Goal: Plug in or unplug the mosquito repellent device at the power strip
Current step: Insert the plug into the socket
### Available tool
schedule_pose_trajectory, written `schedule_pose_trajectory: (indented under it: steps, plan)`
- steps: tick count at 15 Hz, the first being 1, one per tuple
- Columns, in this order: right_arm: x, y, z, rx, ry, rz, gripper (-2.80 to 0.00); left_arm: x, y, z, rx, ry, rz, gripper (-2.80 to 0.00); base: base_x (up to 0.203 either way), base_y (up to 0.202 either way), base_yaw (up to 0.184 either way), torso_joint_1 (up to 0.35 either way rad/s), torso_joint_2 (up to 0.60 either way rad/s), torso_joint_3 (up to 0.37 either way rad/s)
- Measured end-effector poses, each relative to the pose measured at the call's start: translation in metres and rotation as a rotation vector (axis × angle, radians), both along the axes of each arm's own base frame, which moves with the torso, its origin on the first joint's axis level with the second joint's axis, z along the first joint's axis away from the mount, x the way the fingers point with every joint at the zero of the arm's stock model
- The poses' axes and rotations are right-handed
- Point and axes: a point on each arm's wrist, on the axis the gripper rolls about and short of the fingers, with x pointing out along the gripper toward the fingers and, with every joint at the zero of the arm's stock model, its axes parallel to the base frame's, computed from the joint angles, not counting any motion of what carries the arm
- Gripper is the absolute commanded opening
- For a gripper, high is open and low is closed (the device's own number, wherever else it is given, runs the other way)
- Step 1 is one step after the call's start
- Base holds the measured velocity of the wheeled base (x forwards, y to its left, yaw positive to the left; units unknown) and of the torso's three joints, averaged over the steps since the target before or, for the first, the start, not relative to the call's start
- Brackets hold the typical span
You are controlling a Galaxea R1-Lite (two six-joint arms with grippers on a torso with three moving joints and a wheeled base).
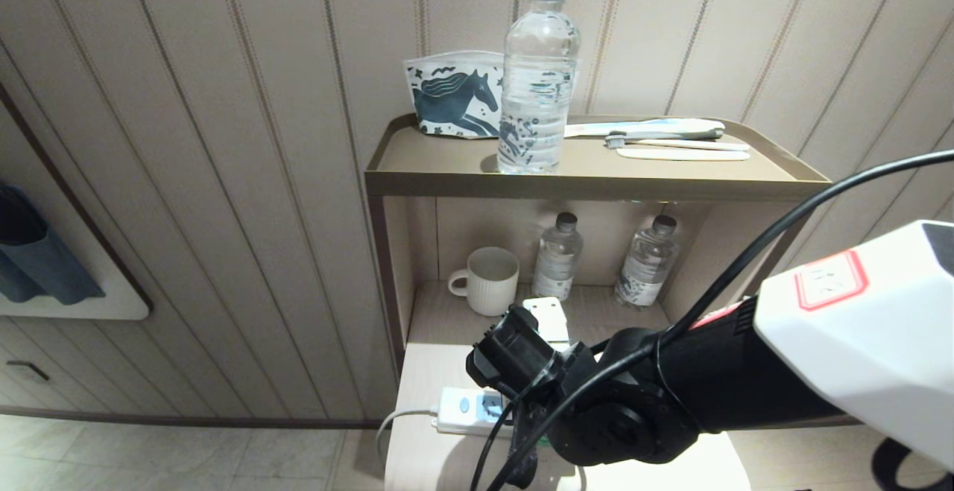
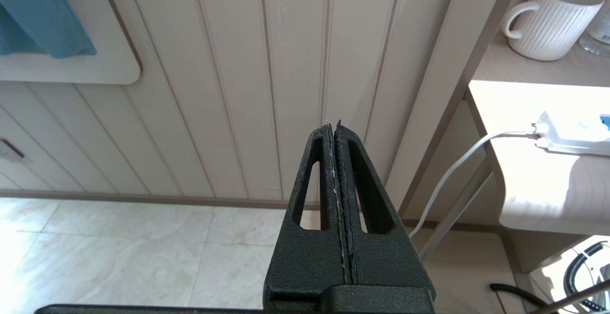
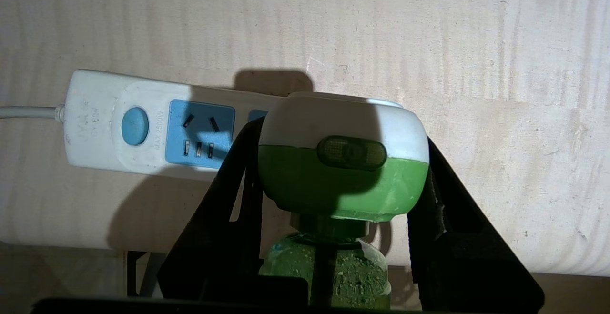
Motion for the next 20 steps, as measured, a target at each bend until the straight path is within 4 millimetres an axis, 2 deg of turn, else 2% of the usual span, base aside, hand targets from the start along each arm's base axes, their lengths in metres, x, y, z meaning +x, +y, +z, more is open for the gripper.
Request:
schedule_pose_trajectory:
  steps: [12, 17, 20]
  plan:
    - [-0.006, -0.006, -0.008, -0.016, 0.009, -0.008, -2.8, 0.0, 0.0, 0.0, 0.0, 0.0, 0.0, -2.8, 0.0, 0.0, 0.0, 0.0, 0.0, 0.0]
    - [-0.015, -0.009, -0.018, 0.026, -0.111, -0.019, -2.8, 0.0, 0.0, 0.0, 0.0, -0.001, -0.001, -2.8, 0.0, 0.0, 0.0, 0.0, 0.0, 0.0]
    - [-0.023, -0.008, -0.022, 0.015, -0.121, 0.02, -2.8, 0.0, 0.0, 0.0, 0.001, 0.0, 0.0, -2.8, 0.0, 0.0, 0.0, 0.0, 0.0, 0.0]
